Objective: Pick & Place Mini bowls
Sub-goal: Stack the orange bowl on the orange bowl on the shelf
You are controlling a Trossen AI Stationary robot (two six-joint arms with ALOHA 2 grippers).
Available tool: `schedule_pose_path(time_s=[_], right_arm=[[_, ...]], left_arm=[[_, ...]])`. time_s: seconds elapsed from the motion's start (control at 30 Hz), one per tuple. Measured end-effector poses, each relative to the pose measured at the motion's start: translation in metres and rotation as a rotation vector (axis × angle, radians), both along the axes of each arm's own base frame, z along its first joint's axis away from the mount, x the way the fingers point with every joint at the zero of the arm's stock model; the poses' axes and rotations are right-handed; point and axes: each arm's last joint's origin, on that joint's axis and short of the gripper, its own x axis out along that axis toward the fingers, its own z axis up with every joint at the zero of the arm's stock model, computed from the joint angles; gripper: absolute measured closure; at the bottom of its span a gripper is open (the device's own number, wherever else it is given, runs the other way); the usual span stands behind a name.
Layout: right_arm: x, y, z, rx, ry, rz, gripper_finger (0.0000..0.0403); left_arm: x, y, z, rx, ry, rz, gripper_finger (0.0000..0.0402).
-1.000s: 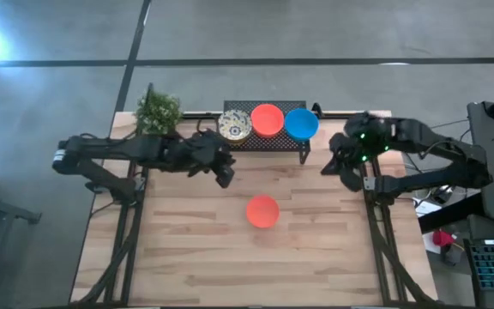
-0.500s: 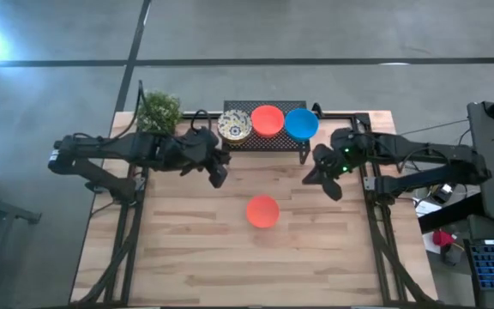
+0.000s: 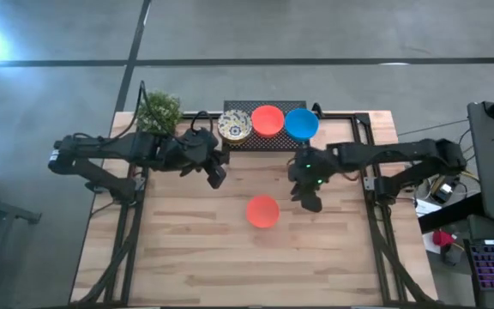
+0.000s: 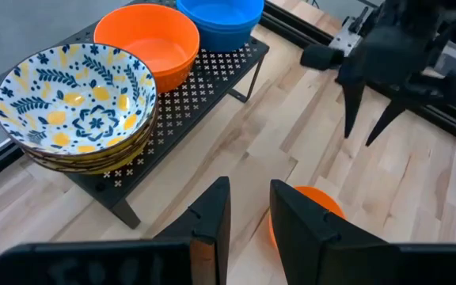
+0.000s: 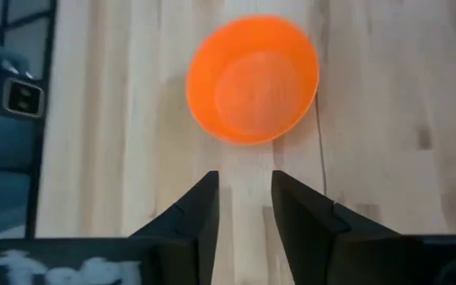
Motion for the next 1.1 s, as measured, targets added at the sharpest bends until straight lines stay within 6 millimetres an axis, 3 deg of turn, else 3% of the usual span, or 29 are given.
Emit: schedule_pose_path(time_s=[0.47,0.67,1.1], right_arm=[[0.061,-0.004,-0.047,0.086,0.246,-0.133,0.0282],[0.086,-0.009,-0.058,0.083,0.291,-0.136,0.0284],[0.109,-0.017,-0.072,-0.05,0.413,-0.181,0.0284]], left_arm=[[-0.001,0.0,-0.002,-0.013,0.02,-0.013,0.0319],[-0.001,-0.001,-0.002,-0.015,0.022,-0.016,0.0319],[-0.001,-0.001,-0.002,-0.019,0.024,-0.023,0.0319]])
